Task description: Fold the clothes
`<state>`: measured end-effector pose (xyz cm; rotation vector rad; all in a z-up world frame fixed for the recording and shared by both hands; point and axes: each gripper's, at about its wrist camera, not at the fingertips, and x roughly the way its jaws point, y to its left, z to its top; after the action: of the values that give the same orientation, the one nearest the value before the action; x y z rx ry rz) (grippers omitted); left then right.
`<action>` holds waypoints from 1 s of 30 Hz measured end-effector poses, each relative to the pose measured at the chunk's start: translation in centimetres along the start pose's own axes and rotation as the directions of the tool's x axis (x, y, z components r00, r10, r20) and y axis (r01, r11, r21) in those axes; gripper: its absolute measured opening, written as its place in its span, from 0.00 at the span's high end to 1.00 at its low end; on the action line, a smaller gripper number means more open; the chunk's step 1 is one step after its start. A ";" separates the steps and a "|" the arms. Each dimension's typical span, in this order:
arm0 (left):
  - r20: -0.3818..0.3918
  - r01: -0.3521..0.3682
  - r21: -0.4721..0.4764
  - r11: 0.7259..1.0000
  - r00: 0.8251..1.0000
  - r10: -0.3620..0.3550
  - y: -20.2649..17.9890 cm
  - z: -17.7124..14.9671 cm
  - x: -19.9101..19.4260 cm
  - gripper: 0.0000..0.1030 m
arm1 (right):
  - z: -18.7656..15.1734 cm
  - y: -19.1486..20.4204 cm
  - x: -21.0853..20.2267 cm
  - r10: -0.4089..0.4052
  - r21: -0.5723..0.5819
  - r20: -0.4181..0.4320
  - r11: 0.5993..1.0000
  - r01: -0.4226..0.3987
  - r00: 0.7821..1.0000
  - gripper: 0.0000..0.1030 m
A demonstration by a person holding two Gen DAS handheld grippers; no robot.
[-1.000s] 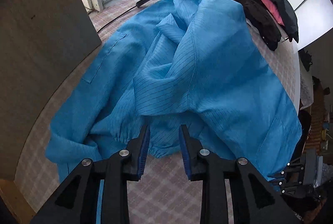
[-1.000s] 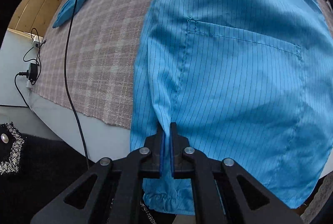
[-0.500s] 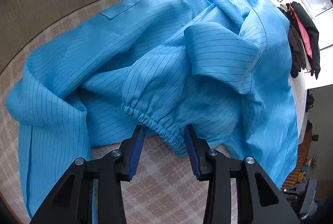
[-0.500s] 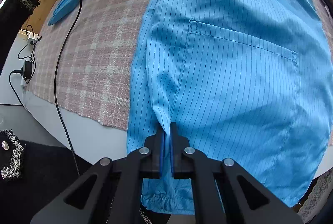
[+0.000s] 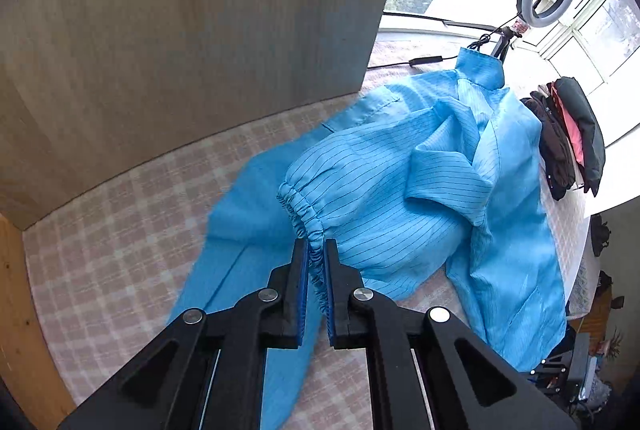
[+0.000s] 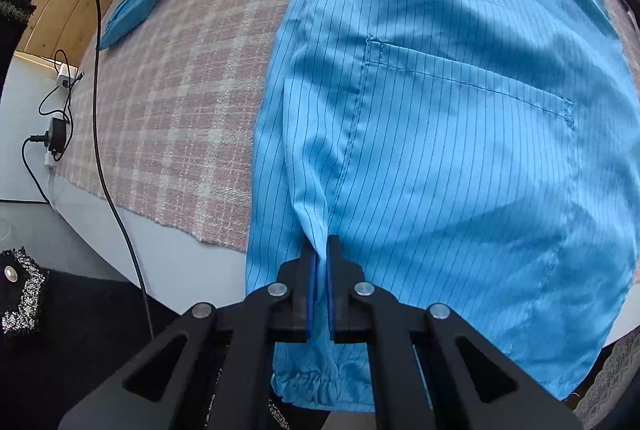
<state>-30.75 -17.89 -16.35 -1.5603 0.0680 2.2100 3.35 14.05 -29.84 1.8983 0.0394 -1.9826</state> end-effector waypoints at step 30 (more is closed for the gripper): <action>-0.025 0.096 -0.124 0.988 0.995 -0.100 2.1 -1.6 4.3 0.93 | 0.3 3.3 -0.4 -0.033 -0.053 -0.069 0.998 0.030 0.997 0.95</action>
<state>-31.29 -18.84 -21.22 -1.6262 -0.1351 2.1494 4.00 11.04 -28.58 1.9445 0.1397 -1.9159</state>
